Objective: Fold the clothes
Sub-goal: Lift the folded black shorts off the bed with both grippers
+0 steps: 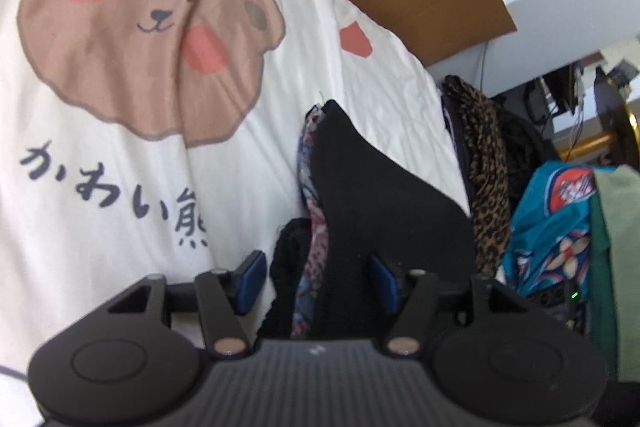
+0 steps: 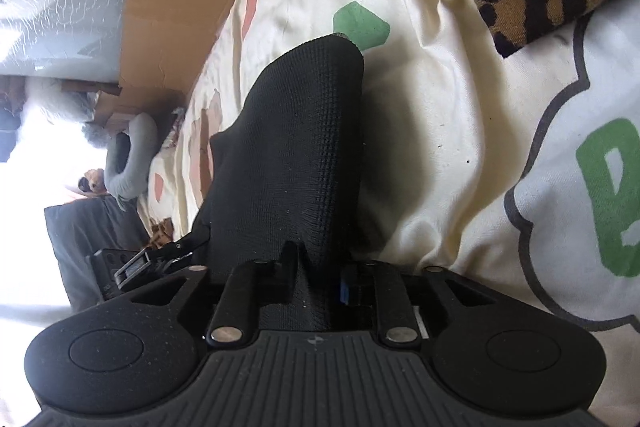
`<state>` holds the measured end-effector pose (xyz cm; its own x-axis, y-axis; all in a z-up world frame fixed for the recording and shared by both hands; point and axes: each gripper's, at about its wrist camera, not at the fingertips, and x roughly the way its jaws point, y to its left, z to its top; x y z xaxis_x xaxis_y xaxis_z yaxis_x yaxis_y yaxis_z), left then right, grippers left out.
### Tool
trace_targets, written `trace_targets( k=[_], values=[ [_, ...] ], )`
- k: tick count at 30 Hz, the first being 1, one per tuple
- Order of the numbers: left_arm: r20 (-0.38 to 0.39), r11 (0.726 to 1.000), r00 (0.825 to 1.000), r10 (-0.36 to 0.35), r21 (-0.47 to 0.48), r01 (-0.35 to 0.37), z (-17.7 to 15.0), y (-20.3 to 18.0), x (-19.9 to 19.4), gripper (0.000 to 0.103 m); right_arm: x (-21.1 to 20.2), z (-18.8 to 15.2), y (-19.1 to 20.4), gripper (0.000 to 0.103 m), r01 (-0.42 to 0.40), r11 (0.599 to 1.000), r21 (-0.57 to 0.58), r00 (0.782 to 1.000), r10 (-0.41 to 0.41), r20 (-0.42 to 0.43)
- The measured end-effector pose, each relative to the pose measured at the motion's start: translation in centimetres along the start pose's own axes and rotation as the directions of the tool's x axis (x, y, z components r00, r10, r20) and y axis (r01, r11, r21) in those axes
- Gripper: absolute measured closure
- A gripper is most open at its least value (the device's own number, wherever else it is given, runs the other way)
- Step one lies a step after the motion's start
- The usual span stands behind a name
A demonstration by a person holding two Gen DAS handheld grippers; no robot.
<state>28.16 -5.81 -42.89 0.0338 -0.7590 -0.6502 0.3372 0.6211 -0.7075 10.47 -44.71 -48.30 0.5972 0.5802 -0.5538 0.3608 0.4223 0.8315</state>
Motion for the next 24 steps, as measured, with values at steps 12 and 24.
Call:
trace_targets(
  k=[12,24],
  values=[
    [-0.113,0.990,0.984,-0.137,-0.023,0.136,1.0,-0.2,2.2,0.050,2.1,0.0,0.0,0.082,-0.049,0.998,0.037,0.999,0.048,0.019],
    [-0.123,0.998,0.991,-0.053,0.036,0.057,1.5,-1.5,1.2,0.068,1.9,-0.4,1.8,0.093,0.017,1.000,-0.014,0.999,-0.016,0.047]
  ],
)
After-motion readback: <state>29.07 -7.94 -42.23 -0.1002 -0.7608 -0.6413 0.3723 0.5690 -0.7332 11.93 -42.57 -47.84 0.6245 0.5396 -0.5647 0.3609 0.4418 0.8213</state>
